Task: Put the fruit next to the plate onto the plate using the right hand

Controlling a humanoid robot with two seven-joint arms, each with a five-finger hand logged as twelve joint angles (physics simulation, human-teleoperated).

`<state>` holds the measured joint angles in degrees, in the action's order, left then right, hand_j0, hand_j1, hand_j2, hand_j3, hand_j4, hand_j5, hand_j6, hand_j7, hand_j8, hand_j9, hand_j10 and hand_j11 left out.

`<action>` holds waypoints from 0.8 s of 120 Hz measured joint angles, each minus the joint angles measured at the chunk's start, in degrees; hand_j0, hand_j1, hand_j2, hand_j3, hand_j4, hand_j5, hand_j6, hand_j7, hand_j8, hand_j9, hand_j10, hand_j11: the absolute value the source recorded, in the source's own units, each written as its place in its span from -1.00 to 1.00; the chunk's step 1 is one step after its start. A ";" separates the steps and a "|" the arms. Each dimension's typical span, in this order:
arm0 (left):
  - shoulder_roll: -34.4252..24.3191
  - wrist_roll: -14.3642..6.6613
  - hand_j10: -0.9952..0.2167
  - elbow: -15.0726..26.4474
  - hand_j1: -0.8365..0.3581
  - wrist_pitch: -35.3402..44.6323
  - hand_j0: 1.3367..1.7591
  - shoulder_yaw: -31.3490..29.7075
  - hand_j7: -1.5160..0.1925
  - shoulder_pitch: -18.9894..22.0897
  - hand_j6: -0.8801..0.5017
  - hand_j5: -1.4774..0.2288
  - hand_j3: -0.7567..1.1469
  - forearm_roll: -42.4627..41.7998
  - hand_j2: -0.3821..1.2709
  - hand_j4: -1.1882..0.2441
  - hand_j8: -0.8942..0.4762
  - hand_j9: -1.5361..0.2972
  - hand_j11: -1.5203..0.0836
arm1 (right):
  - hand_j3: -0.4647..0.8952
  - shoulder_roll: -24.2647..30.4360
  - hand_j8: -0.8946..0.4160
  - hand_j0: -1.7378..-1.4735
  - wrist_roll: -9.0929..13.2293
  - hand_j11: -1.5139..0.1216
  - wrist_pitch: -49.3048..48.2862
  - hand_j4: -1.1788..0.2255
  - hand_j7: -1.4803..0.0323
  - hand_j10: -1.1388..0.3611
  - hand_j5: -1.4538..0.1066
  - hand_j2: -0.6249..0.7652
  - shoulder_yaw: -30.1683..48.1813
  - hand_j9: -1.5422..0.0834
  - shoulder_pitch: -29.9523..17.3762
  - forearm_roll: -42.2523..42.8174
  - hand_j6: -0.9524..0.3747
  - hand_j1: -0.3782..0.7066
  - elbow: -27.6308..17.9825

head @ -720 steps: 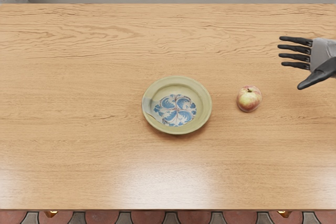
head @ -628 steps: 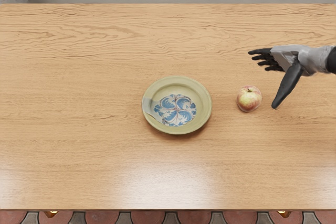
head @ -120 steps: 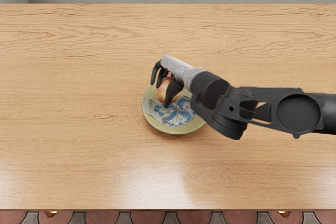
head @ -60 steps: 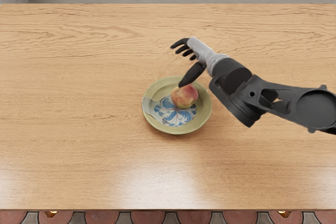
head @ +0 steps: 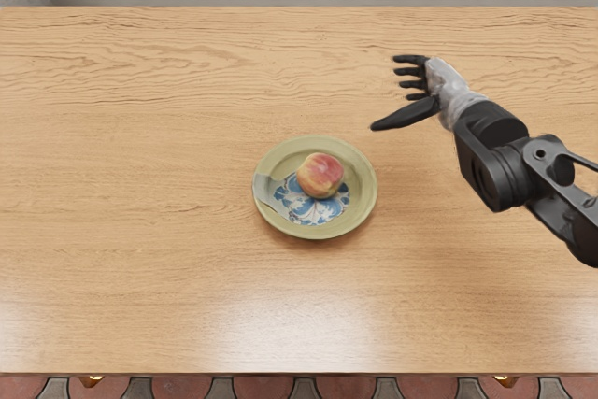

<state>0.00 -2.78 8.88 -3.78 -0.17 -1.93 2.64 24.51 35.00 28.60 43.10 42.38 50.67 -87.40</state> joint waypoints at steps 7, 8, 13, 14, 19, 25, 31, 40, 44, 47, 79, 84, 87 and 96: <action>0.00 -0.01 0.63 0.00 0.96 0.00 0.52 0.00 0.76 0.00 0.26 0.72 -0.21 0.00 -0.54 0.64 0.29 0.66 0.88 | -0.32 0.09 0.04 -0.40 0.00 0.51 -1.81 0.38 0.59 0.24 0.51 -0.15 3.45 0.56 -1.16 -2.48 0.11 -0.48 -0.01; 0.00 -0.01 0.63 0.00 0.96 0.00 0.52 0.00 0.76 0.00 0.26 0.72 -0.21 0.00 -0.54 0.64 0.29 0.66 0.88 | -0.32 0.10 0.05 -0.40 0.00 0.51 -2.31 0.38 0.59 0.24 0.51 -0.15 4.01 0.56 -1.34 -2.87 0.12 -0.48 -0.01; 0.00 -0.01 0.63 0.00 0.96 0.00 0.52 0.00 0.76 0.00 0.26 0.72 -0.21 0.00 -0.54 0.64 0.29 0.66 0.88 | -0.32 0.16 0.06 -0.40 0.00 0.53 -6.07 0.39 0.61 0.25 0.52 -0.15 6.99 0.57 -2.45 -4.70 0.13 -0.50 0.02; 0.00 -0.01 0.63 0.00 0.96 0.00 0.52 0.00 0.76 0.00 0.26 0.72 -0.21 0.00 -0.54 0.64 0.29 0.66 0.88 | -0.32 0.17 0.06 -0.40 0.00 0.53 -7.01 0.39 0.61 0.25 0.52 -0.15 7.58 0.57 -2.71 -5.05 0.13 -0.50 0.03; 0.00 -0.02 0.63 0.00 0.96 0.00 0.52 0.00 0.76 0.00 0.26 0.72 -0.21 0.00 -0.54 0.64 0.29 0.66 0.88 | -0.32 0.17 0.07 -0.40 0.00 0.54 -12.53 0.40 0.62 0.26 0.53 -0.15 10.99 0.58 -4.30 -6.67 0.14 -0.51 0.10; 0.00 -0.02 0.63 0.00 0.97 0.00 0.52 0.00 0.76 0.02 0.26 0.72 -0.21 0.00 -0.54 0.64 0.29 0.66 0.88 | -0.32 0.16 0.07 -0.40 0.00 0.55 -20.03 0.40 0.63 0.26 0.54 -0.15 15.23 0.59 -6.51 -8.03 0.14 -0.52 0.26; 0.00 -0.02 0.63 0.00 0.96 0.00 0.52 0.00 0.76 0.04 0.26 0.72 -0.21 0.00 -0.54 0.64 0.29 0.66 0.88 | -0.32 0.13 0.08 -0.40 0.00 0.55 -27.02 0.41 0.63 0.27 0.55 -0.15 19.17 0.60 -8.83 -8.95 0.15 -0.53 0.39; 0.00 -0.01 0.63 0.00 0.96 0.00 0.52 0.00 0.76 0.06 0.26 0.72 -0.21 0.00 -0.54 0.64 0.29 0.66 0.88 | -0.32 0.16 0.09 -0.40 0.00 0.56 -37.45 0.42 0.64 0.27 0.56 -0.15 24.97 0.60 -11.78 -11.68 0.16 -0.54 1.53; 0.00 -0.01 0.63 0.00 0.96 0.00 0.52 0.00 0.76 0.01 0.26 0.72 -0.21 0.00 -0.54 0.64 0.29 0.66 0.88 | -0.32 0.19 0.09 -0.40 0.00 0.56 -41.96 0.42 0.64 0.28 0.56 -0.15 27.34 0.61 -12.65 -13.37 0.16 -0.54 2.52; 0.00 0.00 0.63 0.00 0.96 0.00 0.52 0.00 0.76 0.00 0.26 0.72 -0.21 0.00 -0.54 0.64 0.29 0.66 0.88 | -0.32 0.23 0.09 -0.40 0.00 0.56 -45.22 0.42 0.65 0.28 0.56 -0.15 29.07 0.61 -13.21 -14.52 0.16 -0.55 3.27; 0.00 -0.01 0.63 0.00 0.96 0.00 0.52 0.00 0.76 0.00 0.26 0.72 -0.21 0.00 -0.54 0.64 0.29 0.66 0.88 | -0.32 0.52 0.10 -0.40 0.00 0.57 -62.10 0.43 0.65 0.28 0.57 -0.15 41.75 0.62 -16.84 -29.14 0.17 -0.56 17.78; 0.00 -0.01 0.63 0.00 0.96 0.00 0.52 0.00 0.76 0.00 0.26 0.72 -0.21 0.00 -0.54 0.64 0.29 0.66 0.88 | -0.32 0.55 0.10 -0.40 0.00 0.57 -62.60 0.43 0.66 0.29 0.57 -0.15 42.43 0.62 -17.04 -31.50 0.17 -0.56 20.05; 0.00 -0.01 0.63 0.00 0.96 0.00 0.52 0.00 0.76 0.05 0.26 0.72 -0.21 0.00 -0.54 0.64 0.29 0.66 0.88 | -0.32 0.57 0.10 -0.40 0.00 0.57 -62.81 0.43 0.66 0.29 0.57 -0.15 42.73 0.62 -17.18 -32.77 0.17 -0.56 21.05; 0.00 -0.01 0.63 0.00 0.96 0.00 0.52 0.00 0.76 0.00 0.26 0.72 -0.21 0.00 -0.54 0.64 0.29 0.66 0.88 | -0.32 0.60 0.10 -0.40 0.00 0.57 -63.22 0.43 0.66 0.29 0.57 -0.15 43.36 0.62 -17.78 -35.27 0.17 -0.56 22.94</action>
<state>0.00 -2.79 8.88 -3.78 -0.17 -1.93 2.64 25.11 35.00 -34.62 86.46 24.60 15.40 -64.46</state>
